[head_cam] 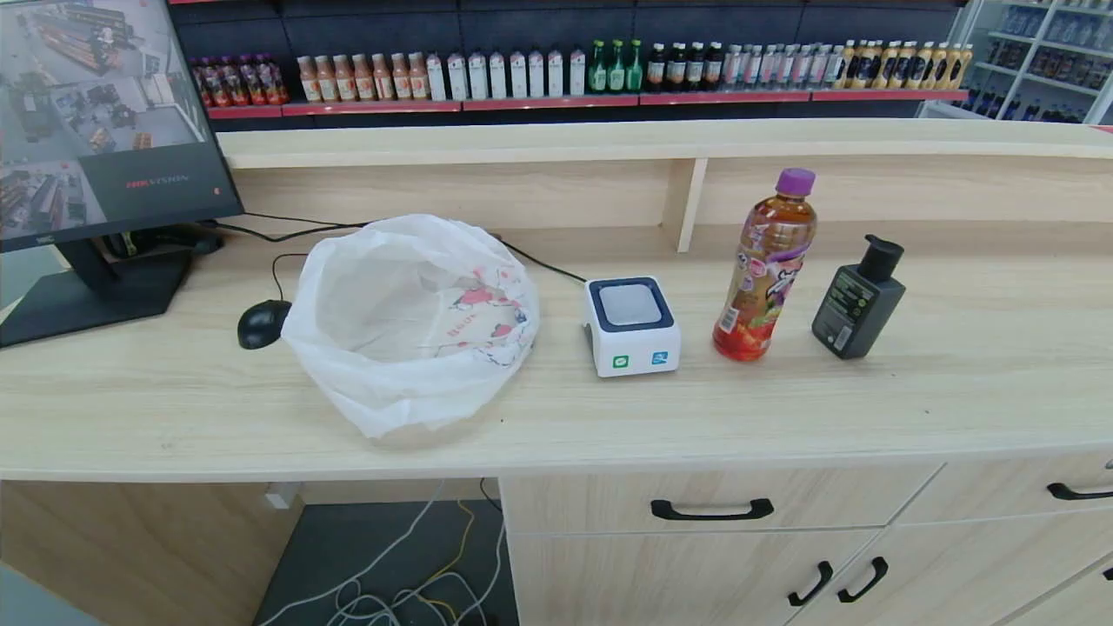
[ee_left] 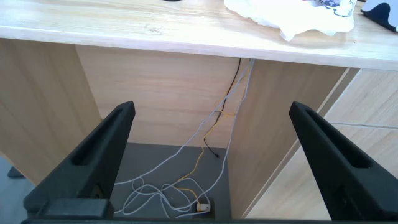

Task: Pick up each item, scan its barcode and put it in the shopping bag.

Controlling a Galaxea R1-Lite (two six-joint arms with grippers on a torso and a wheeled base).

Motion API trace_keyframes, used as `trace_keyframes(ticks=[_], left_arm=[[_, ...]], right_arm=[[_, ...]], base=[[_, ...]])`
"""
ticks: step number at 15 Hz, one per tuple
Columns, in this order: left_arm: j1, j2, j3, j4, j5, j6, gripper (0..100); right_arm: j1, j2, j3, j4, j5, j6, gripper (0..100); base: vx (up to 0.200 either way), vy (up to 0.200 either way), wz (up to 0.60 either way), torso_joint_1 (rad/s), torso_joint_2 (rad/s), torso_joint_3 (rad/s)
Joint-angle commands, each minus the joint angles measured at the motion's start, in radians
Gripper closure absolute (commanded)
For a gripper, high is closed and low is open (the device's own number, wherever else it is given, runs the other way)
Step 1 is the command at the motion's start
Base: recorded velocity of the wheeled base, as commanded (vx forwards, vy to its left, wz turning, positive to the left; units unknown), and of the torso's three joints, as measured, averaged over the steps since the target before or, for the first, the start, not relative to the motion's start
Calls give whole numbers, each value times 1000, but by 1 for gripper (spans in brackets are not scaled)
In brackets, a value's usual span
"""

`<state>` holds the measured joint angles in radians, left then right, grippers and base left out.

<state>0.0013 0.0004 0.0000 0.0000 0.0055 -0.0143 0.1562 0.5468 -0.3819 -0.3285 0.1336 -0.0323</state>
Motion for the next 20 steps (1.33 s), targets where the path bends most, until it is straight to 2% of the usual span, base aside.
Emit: trace_keyframes(ticks=[1,5,6,8,11,15,20], left_arm=[[0,0,0,0,1,-1,0],[0,0,0,-2,1,0,0],[0,0,0,0,1,-1,0],[0,0,0,0,1,-1,0],[0,0,0,0,1,-1,0],[0,0,0,0,1,-1,0],[0,0,0,0,1,-1,0]], right_arm=[[100,286,-14,-264,1,-47,0],[118,527,-22,-606,-12,-103,0],[135,621,-28,-713,-43,-103,0],[171,674,-48,-735,-109,-95,0],[206,751,-92,-736,-152,-93,0],[235,903,-227,-744,-183,-41,0],[224,989,-249,-767,-216,-38,0]], base=[[0,0,0,0,0,0],[0,0,0,0,0,0],[0,0,0,0,0,0],[0,0,0,0,0,0],[0,0,0,0,0,0],[0,0,0,0,0,0],[0,0,0,0,0,0]])
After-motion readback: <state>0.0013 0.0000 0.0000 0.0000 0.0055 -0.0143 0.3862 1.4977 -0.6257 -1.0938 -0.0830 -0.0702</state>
